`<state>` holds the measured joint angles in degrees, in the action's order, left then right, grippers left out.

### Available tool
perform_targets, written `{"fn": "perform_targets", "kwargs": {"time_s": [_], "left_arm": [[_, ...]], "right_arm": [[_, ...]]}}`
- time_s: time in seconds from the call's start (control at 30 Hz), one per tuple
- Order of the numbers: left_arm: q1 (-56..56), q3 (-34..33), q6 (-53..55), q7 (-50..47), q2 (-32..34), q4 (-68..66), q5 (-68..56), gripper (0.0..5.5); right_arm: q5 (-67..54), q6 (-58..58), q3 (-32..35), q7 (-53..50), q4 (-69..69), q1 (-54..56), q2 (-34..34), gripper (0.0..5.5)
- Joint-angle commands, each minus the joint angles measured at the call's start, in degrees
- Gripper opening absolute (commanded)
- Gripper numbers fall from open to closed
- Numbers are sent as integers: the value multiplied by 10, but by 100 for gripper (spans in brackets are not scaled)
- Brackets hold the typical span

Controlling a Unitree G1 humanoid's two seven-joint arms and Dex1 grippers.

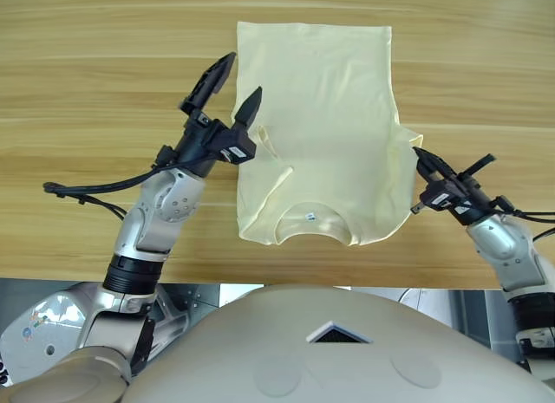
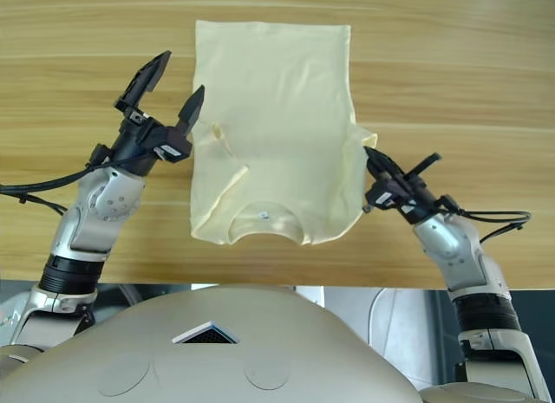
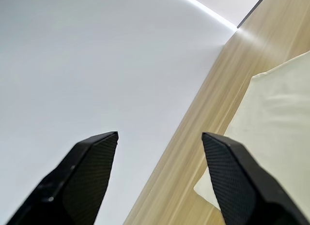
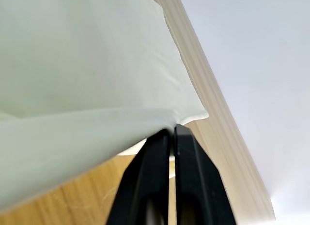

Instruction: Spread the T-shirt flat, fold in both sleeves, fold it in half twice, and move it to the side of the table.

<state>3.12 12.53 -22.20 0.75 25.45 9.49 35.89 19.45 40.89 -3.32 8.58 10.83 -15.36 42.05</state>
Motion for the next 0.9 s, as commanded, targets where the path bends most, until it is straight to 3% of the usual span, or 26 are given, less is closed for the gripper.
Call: {"fn": "perform_targets", "kwargs": {"time_s": [0.03, 0.37, 0.6, 0.9], "left_arm": [[0, 6, -1, 8, 0, -5, 3, 324], [1, 16, -3, 8, 1, -11, 8, 324], [4, 15, -1, 5, 1, -13, 8, 324], [7, 15, 3, 3, -2, -12, 7, 324]], "right_arm": [[11, -9, -11, 15, -15, 11, -11, 2], [-9, -2, -32, 99, -34, -26, 23, 2], [-109, 7, 29, 137, -45, -55, 54, 2], [-152, -3, 44, 178, -85, -61, 50, 2]]}}
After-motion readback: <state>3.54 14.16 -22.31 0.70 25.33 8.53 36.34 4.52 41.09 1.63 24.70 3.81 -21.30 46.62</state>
